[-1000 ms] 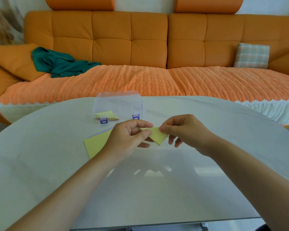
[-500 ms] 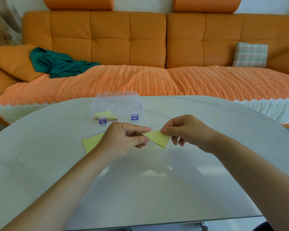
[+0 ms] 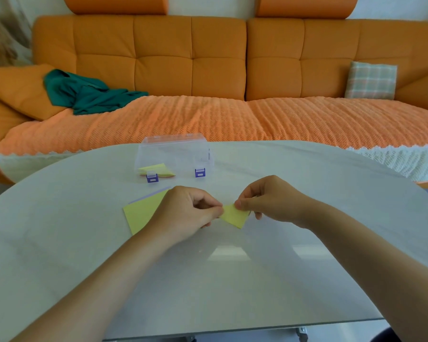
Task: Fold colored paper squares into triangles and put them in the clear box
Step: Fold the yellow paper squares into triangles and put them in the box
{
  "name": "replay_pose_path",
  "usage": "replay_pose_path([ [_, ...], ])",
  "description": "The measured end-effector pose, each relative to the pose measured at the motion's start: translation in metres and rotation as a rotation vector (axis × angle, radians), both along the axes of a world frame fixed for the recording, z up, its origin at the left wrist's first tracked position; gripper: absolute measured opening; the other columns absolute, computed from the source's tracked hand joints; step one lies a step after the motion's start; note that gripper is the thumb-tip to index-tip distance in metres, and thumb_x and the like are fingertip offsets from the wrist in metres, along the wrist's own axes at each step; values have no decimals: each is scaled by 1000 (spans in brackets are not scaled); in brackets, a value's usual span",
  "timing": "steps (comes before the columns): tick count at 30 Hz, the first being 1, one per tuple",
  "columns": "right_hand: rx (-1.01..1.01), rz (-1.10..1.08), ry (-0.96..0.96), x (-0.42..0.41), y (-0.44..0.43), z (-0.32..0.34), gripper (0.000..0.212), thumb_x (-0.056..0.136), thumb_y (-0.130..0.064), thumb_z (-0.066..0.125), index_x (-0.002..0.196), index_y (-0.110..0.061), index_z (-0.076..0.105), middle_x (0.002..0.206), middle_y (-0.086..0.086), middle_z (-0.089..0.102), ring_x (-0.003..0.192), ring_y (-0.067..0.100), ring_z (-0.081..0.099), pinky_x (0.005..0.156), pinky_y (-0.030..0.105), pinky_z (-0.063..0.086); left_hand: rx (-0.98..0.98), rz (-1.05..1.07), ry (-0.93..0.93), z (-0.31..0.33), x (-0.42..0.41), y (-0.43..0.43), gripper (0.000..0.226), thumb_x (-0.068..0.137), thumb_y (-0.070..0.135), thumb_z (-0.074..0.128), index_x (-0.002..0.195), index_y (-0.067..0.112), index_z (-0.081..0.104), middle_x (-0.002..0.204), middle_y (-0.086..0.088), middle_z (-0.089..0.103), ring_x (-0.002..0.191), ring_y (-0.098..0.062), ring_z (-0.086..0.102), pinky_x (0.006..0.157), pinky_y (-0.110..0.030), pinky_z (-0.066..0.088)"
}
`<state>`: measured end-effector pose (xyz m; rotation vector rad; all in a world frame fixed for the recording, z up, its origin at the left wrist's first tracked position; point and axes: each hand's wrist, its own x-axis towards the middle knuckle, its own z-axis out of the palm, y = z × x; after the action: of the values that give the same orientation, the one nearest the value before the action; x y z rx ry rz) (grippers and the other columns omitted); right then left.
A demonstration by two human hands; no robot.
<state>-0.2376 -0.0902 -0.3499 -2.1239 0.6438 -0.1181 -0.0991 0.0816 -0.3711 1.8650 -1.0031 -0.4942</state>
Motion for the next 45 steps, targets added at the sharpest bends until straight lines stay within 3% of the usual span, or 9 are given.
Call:
replay_pose_path([
  [3,-166,26,84,5,3,-9,13,82,-39,77,72,-30,74,68,-14,68,63,1,60,55,15,46,127,-46,-161,-7,1,1,8,80,26,77,74,31,76,69,20,71,61,6,62,57,-9,43],
  [8,-383,75,175,13,10,-18,13,83,-49,70,77,-38,67,86,-20,64,82,2,60,67,20,47,204,-75,-318,-10,-1,0,10,79,22,70,73,29,72,64,23,64,61,5,57,56,-11,41],
  [14,-565,116,127,13,15,-20,14,81,-53,68,83,-40,62,95,-14,54,85,7,58,73,25,48,123,-152,-533,-14,-4,-1,16,84,13,66,90,27,69,92,13,49,93,-5,41,76,-19,34],
  [18,-537,104,102,12,16,-23,14,82,-52,68,87,-40,63,97,-14,53,85,7,58,78,26,50,46,-313,-559,-21,-13,0,35,86,-8,55,94,18,76,96,1,64,97,-15,53,82,-28,42],
  [23,-484,91,66,10,12,-27,12,83,-48,70,89,-41,63,100,-13,54,89,6,58,82,27,50,9,-348,-653,-24,-16,6,36,85,-4,52,103,17,74,97,1,65,95,-20,55,78,-40,50],
  [28,-344,121,63,0,1,-23,25,78,-45,78,100,-43,67,104,-17,58,81,-2,55,74,16,42,21,-346,-744,-23,-24,10,39,89,2,53,117,21,72,99,3,61,92,-18,52,75,-35,48],
  [39,-322,98,127,5,-4,-19,32,74,-41,84,102,-41,68,101,-17,59,81,2,57,66,15,42,98,-360,-794,-21,-33,13,43,89,14,45,126,26,64,109,6,54,100,-14,43,81,-35,47],
  [45,-292,36,136,12,-16,-17,12,79,-29,79,83,-39,74,88,-14,67,72,0,61,58,9,41,120,-350,-783,-22,-33,11,44,87,19,43,124,28,63,110,8,52,101,-13,42,85,-33,45],
])
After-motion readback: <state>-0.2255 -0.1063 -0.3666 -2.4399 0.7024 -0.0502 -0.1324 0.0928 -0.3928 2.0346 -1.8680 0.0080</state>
